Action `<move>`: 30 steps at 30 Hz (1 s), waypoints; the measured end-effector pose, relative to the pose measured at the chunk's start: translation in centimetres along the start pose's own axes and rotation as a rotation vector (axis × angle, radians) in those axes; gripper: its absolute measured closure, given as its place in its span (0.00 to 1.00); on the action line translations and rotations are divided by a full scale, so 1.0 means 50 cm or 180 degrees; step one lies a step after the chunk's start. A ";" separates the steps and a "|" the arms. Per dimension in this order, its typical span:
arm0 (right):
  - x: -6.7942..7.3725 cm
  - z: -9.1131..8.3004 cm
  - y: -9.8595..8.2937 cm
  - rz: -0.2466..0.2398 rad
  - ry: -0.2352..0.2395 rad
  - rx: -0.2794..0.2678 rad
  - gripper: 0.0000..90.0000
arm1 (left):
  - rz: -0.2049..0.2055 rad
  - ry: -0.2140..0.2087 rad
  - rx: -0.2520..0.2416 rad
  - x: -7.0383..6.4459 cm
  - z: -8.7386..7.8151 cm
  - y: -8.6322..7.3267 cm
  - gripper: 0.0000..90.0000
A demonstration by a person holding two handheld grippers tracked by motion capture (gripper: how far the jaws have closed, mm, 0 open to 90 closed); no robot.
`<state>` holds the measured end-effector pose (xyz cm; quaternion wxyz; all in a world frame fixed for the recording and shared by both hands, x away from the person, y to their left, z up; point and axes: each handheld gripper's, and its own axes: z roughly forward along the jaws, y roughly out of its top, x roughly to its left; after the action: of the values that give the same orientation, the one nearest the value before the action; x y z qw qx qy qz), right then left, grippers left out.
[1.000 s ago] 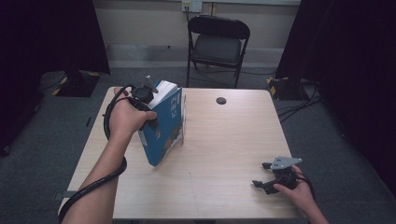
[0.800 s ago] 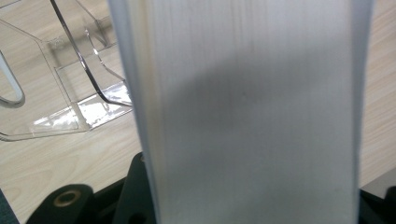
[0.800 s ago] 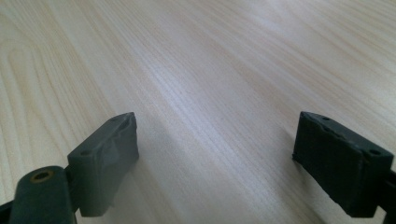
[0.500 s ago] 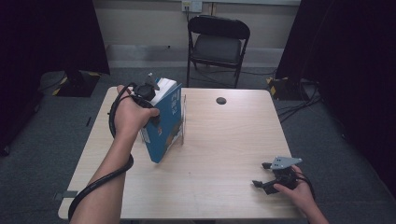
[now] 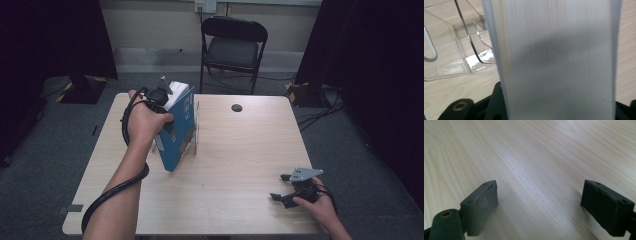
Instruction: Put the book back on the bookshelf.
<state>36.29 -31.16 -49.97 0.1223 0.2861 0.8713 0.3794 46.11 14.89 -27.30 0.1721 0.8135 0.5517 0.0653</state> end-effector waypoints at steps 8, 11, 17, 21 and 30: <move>0.000 0.000 0.000 0.0001 0.0000 -0.0005 0.14 | -0.0056 -0.0013 0.0003 0.002 0.007 0.009 0.69; 0.000 0.000 0.000 0.0002 0.0000 -0.0005 0.14 | -0.0103 -0.0007 -0.0004 0.002 0.014 0.013 0.69; 0.000 0.000 0.000 0.0002 0.0003 -0.0003 0.14 | -0.0173 -0.0018 -0.0016 0.004 0.021 0.019 0.69; 0.000 0.000 0.000 0.0001 0.0005 -0.0003 0.14 | -0.0168 0.0002 -0.0005 0.004 0.024 0.022 0.69; 0.000 0.000 0.000 0.0001 0.0006 -0.0001 0.14 | -0.0237 0.0035 -0.0030 0.003 0.033 0.028 0.69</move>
<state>36.31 -31.15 -49.96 0.1215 0.2858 0.8713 0.3799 47.90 14.20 -28.35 0.1752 0.7912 0.5822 0.0660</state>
